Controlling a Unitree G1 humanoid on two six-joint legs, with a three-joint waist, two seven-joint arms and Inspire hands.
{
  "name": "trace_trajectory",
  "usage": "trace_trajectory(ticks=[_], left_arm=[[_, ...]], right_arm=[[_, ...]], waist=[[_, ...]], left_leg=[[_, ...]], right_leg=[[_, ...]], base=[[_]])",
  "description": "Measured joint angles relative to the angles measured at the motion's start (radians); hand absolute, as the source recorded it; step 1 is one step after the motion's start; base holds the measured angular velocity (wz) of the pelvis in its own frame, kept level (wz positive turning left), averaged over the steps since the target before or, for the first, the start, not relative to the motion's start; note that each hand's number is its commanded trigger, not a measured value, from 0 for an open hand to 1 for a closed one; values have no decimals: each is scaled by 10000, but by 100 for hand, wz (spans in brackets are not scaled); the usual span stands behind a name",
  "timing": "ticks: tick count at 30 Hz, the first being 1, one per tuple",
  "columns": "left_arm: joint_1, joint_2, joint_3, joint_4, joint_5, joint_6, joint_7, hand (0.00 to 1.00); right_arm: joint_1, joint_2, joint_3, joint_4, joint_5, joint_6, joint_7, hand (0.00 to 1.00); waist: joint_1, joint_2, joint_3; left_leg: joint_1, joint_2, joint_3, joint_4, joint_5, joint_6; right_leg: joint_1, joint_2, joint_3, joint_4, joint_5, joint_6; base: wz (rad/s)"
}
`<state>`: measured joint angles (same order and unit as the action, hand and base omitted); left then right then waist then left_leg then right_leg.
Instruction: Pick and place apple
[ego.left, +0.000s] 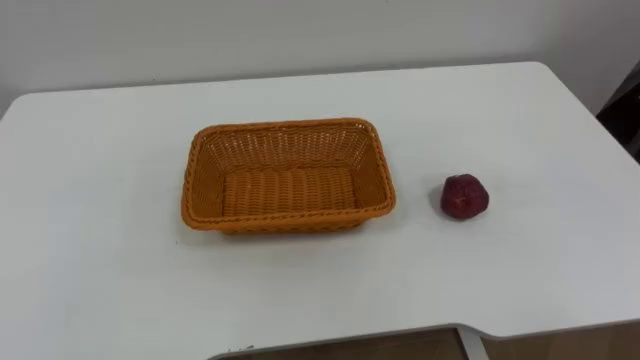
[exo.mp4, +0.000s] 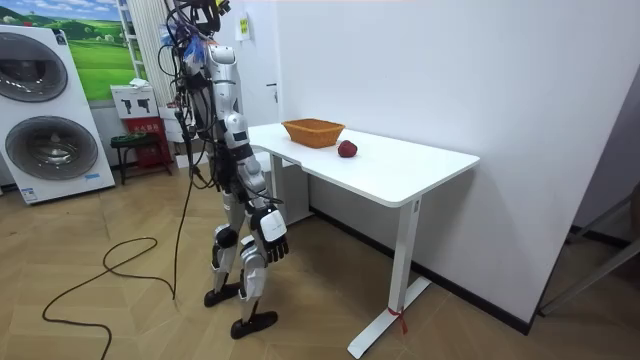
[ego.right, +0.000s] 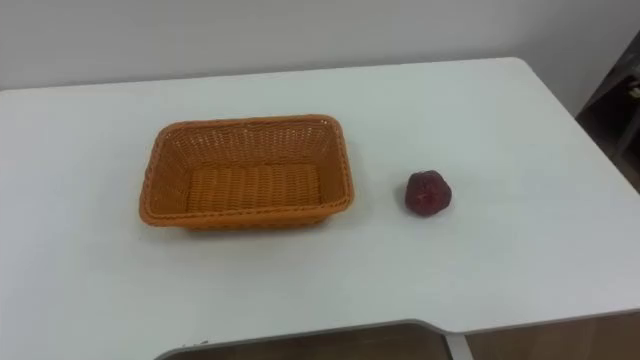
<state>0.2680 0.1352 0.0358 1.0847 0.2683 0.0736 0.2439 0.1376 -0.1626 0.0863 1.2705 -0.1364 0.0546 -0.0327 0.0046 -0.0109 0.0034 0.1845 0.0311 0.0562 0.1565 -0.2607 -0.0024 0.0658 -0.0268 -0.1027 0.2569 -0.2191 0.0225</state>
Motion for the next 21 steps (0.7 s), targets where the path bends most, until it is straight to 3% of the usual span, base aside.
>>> trace_trajectory(ticks=[11,13,16,21], left_arm=[[-7,-4,16,16,-9,-4,144,0],[2,-4,16,81,-34,-35,214,0],[-102,-7,174,364,-28,-119,265,0],[132,-48,1409,243,-23,-542,299,0]], right_arm=[[26,-1,-9,11,773,20,-145,0],[74,0,-40,57,1820,20,-422,0],[72,1,-990,22,4716,-32,-723,0],[215,7,-3247,-1090,9601,-472,-1105,0]], waist=[[42,-79,-18],[27,-79,-14],[12,-82,-6],[-76,-73,11]], left_leg=[[34,-15,126,112,0,0],[36,-14,126,114,0,0],[85,-4,204,106,0,0],[205,4,258,64,-1,-1]], right_leg=[[-19,-3,143,75,-1,1],[6,-2,137,40,-1,1],[-11,3,169,65,1,0],[34,32,232,11,4,2]], base=[[-3],[0],[-4],[-2]])
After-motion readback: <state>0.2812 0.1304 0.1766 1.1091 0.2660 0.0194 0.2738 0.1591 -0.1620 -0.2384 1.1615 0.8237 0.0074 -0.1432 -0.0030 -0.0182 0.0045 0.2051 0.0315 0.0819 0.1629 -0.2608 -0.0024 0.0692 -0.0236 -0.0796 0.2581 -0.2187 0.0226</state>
